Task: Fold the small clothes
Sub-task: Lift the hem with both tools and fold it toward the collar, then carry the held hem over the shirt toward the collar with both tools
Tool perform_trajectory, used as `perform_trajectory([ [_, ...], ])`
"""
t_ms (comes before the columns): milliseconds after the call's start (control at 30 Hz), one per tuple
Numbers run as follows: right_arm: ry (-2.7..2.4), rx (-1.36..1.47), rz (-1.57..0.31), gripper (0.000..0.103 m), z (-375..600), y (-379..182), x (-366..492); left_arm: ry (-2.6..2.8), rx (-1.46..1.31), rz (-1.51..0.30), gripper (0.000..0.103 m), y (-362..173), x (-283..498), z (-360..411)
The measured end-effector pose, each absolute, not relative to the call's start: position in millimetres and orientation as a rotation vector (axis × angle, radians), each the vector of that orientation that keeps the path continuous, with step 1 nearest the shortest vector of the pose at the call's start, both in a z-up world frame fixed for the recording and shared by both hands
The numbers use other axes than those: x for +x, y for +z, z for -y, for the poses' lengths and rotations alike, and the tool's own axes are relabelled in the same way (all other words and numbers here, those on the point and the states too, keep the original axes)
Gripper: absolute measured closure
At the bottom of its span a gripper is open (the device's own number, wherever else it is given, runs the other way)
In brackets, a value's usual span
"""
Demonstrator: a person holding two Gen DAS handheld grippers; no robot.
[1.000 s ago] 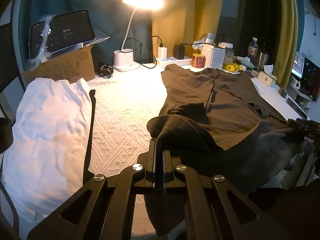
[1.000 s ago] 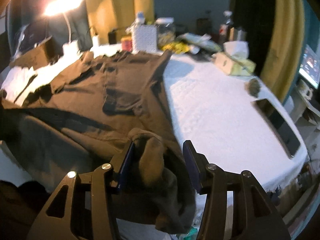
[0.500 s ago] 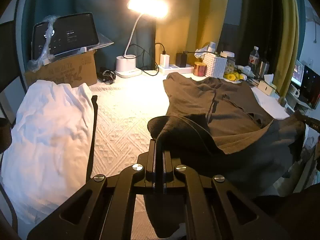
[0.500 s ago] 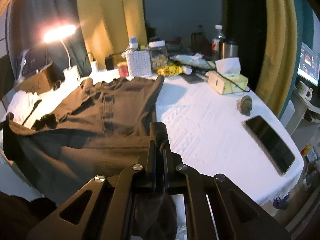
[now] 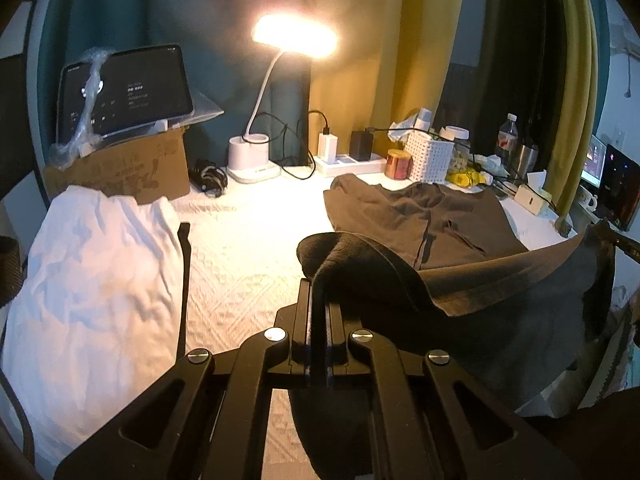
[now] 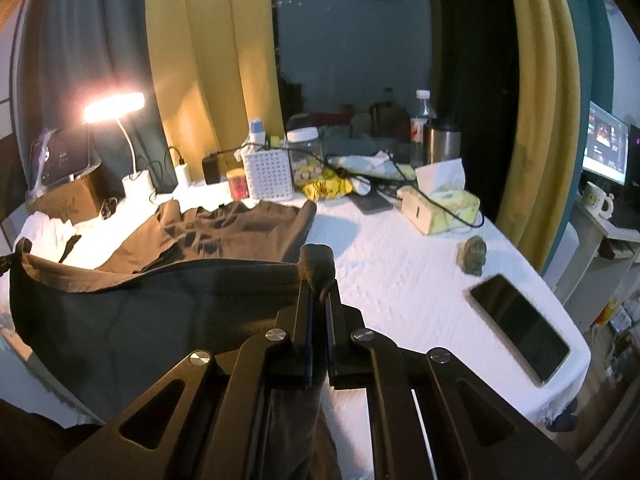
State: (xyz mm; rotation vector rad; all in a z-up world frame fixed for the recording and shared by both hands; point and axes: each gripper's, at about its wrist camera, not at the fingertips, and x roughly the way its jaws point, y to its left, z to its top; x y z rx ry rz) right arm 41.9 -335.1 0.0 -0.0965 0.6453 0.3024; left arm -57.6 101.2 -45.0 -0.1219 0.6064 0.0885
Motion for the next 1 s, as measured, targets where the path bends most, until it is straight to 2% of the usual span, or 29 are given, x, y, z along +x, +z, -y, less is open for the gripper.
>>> perform_trajectory([
  [700,0.297,-0.074,-0.550,0.097,340,25,100,0.118,-0.103,-0.528,0.100,-17,-6,-106],
  [1000,0.264,-0.067,-0.530,0.103,347,27,138,0.118,-0.105,-0.550,0.100,-24,27,-114],
])
